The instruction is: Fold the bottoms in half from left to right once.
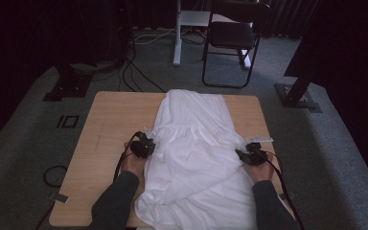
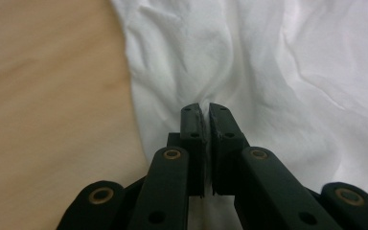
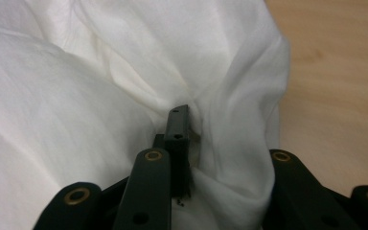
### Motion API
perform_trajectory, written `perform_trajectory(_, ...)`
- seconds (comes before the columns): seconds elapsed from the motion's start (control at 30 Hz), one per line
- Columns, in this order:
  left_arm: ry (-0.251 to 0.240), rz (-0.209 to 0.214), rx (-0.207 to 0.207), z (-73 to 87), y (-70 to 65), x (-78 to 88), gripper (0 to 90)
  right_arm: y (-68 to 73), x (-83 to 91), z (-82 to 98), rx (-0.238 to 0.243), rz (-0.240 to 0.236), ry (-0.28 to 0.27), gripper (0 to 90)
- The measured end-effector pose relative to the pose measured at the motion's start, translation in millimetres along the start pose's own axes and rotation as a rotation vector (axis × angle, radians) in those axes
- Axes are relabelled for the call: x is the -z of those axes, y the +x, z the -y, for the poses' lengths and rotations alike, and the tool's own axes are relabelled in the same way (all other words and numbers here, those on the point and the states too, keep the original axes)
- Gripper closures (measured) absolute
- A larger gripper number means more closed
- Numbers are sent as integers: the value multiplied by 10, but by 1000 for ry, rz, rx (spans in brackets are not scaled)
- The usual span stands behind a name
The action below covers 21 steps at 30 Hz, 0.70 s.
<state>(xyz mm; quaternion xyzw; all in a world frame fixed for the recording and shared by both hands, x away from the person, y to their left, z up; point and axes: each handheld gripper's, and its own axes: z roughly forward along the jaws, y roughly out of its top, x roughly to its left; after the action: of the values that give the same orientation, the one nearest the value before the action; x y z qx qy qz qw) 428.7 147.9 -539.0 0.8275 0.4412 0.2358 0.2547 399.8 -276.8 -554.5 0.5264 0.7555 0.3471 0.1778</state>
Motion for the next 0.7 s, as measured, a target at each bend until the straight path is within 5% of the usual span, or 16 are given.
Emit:
perform_trajectory(0.17, -5, -6, 61, -73, 216, -85, 791, 32, -203, -209, -10, 3, -1, 728)
perform_trajectory(0.23, -16, 9, 83, -49, 268, -55, 721, 38, -248, -285, -8, 32, 20, 638)
perform_trajectory(0.3, -43, 11, 85, -2, 291, 69, 659, 31, -211, -338, -6, 55, 25, 571)
perform_trajectory(0.43, -95, 45, 94, 73, 310, 324, 590, 33, 25, -397, -36, 46, -65, 489)
perform_trajectory(0.47, -127, 68, 86, 138, 287, 530, 590, 52, 121, -418, -43, 51, -101, 462)
perform_trajectory(0.53, -149, 85, 73, 211, 243, 698, 559, 186, 353, -498, 0, 25, -181, 433)
perform_trajectory(0.7, -193, 127, 13, 435, 93, 1013, 515, 475, 265, -607, 104, -68, -151, 373)
